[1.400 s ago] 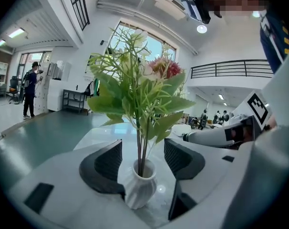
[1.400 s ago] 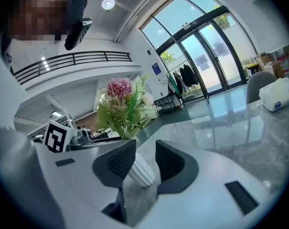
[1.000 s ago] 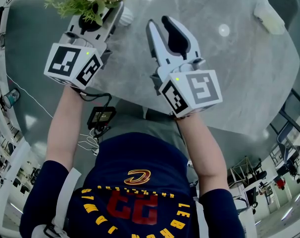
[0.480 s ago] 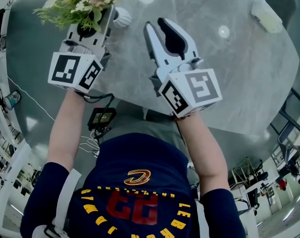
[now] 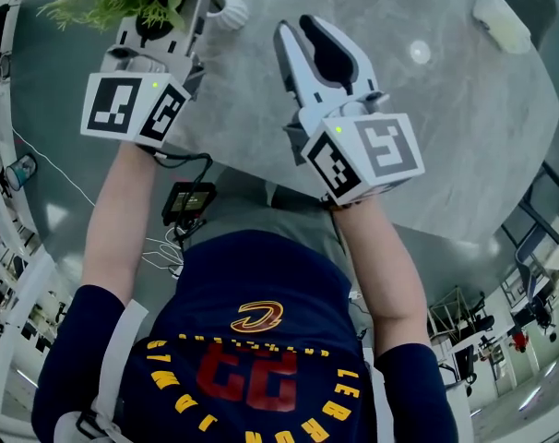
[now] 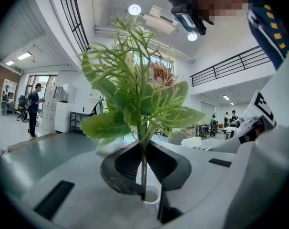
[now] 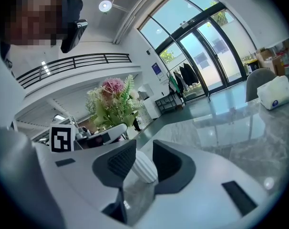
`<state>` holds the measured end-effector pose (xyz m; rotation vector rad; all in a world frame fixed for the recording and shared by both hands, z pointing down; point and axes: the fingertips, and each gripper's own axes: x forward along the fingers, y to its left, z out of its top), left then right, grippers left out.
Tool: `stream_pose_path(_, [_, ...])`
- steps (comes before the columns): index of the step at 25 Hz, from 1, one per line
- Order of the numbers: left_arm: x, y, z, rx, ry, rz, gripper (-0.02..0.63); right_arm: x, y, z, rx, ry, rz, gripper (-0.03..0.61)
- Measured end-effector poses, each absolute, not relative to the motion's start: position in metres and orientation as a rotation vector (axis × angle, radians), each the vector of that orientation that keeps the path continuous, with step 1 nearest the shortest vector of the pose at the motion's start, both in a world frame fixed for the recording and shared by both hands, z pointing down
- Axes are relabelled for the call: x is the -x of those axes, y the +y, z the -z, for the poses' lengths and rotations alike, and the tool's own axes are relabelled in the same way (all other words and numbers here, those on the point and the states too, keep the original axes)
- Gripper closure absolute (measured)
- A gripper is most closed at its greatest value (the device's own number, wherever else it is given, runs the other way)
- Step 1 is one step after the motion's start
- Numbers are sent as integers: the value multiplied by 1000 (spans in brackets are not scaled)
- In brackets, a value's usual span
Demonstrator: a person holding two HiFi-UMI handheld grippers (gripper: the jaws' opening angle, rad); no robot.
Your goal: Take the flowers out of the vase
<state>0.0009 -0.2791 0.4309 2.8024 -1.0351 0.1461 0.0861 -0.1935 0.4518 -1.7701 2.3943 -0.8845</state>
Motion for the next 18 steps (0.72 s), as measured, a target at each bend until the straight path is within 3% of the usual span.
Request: stream_pose_path(18, [18,-284,-360,-2804,-1120,63,584,-83,-187,-426,1789,2393,845,472])
